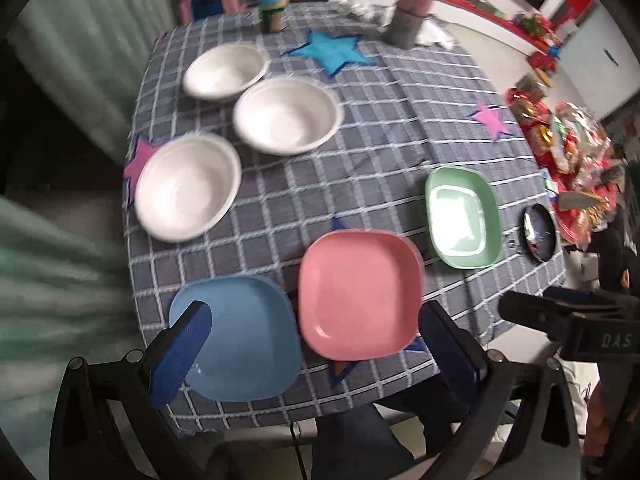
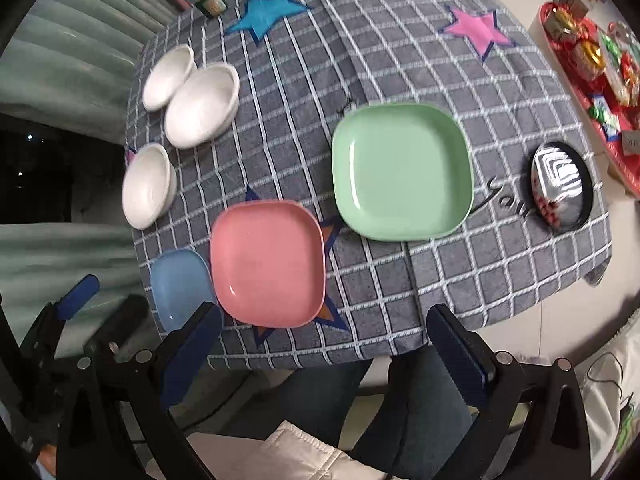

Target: Organize plates and bowls

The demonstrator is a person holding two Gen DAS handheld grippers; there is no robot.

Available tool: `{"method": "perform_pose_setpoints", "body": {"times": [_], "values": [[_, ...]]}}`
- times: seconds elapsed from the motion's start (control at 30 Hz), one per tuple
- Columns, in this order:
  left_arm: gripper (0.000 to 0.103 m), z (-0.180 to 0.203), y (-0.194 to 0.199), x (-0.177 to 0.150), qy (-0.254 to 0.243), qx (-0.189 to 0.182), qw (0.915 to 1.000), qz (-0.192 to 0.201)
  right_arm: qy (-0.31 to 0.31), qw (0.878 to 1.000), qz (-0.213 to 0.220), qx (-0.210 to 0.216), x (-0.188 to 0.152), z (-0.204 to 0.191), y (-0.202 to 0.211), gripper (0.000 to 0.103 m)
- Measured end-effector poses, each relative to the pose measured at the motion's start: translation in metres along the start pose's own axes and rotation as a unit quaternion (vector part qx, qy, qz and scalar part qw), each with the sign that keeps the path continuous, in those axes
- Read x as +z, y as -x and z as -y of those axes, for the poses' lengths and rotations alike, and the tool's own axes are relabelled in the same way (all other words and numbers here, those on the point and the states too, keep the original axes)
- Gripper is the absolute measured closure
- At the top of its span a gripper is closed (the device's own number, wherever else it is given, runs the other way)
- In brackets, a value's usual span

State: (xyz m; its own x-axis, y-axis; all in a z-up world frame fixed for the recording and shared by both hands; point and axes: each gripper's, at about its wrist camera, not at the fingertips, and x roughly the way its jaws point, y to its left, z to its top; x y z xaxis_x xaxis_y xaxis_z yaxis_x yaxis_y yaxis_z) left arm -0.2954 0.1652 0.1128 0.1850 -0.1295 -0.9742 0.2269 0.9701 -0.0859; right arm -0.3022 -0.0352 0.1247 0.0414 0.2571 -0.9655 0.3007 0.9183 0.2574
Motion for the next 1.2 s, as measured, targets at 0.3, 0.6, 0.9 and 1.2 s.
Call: {"method": "perform_pose_setpoints", "body": {"times": [0.3, 0.6, 0.9, 1.2], "values": [[0.0, -0.026, -0.028, -0.013, 0.023, 0.027, 0.9989, -0.032, 0.002, 0.998, -0.045, -0.036, -0.001, 0.006, -0.049, 0.0], [0.0, -0.039, -0.045, -0.025, 0.024, 0.043, 0.9966, -0.066, 0.008, 0.993, -0.111, -0.038, -0.006, 0.012, -0.132, 0.0], [0.0, -0.048, -0.05, -0.031, 0.013, 0.053, 0.9956, -0.076, 0.035, 0.995, -0.066, -0.074, 0.008, 0.001, -0.168, 0.0], [0.0, -0.034, -0.061, -0.03, -0.011, 0.038, 0.996, -0.079, 0.066, 0.988, -0.039, -0.131, 0.018, 0.023, -0.172, 0.0]]}}
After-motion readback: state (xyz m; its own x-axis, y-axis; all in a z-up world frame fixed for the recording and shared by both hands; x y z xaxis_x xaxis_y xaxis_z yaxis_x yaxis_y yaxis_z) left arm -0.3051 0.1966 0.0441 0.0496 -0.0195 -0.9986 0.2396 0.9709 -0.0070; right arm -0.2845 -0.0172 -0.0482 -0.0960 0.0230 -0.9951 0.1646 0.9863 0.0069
